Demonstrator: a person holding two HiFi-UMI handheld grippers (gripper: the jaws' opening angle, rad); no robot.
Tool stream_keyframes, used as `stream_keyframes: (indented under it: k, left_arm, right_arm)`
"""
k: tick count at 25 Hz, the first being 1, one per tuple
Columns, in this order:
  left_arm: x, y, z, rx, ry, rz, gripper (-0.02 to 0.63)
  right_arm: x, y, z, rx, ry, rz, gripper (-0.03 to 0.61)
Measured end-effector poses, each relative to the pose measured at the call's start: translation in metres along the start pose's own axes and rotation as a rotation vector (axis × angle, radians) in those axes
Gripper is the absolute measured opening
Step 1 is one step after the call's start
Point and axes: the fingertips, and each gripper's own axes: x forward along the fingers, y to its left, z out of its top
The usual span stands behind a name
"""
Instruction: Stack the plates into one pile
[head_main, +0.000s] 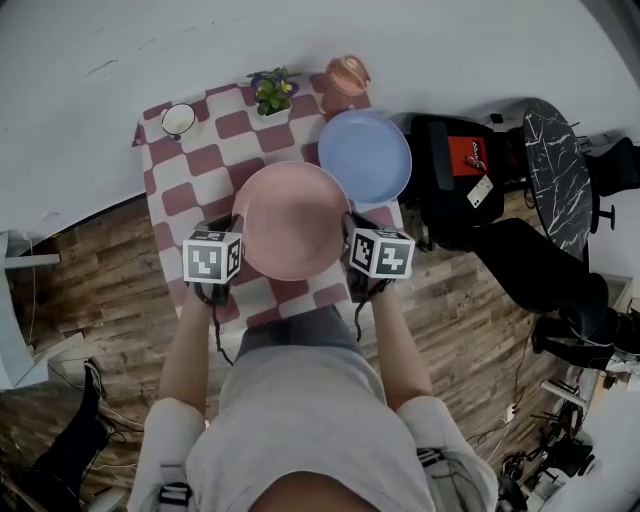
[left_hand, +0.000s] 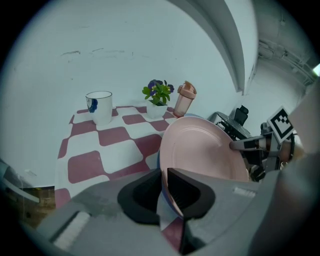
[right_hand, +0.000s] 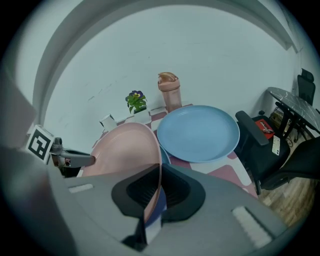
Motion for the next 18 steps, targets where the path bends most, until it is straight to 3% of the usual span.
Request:
stream_keyframes:
  k: [9,15,18]
  left_arm:
    - [0.017,0.004,-0.010,-0.011,0.029,0.012,0.044]
    - [0.016,0.004,-0.007,0.059,0.011,0.060,0.046]
    - [0.016,0.001,-0.006,0.070,0.003,0.044,0.069]
  right_arm:
    - [0.018,-0.009,-0.012,0.005,0.053,0.009,0.017]
    - [0.024,-0.012,-0.022,-0.016,0.080,-0.012,0.020]
    - [0.026,-0.014,-0.025,-0.019,0.085,-0.019,0.021]
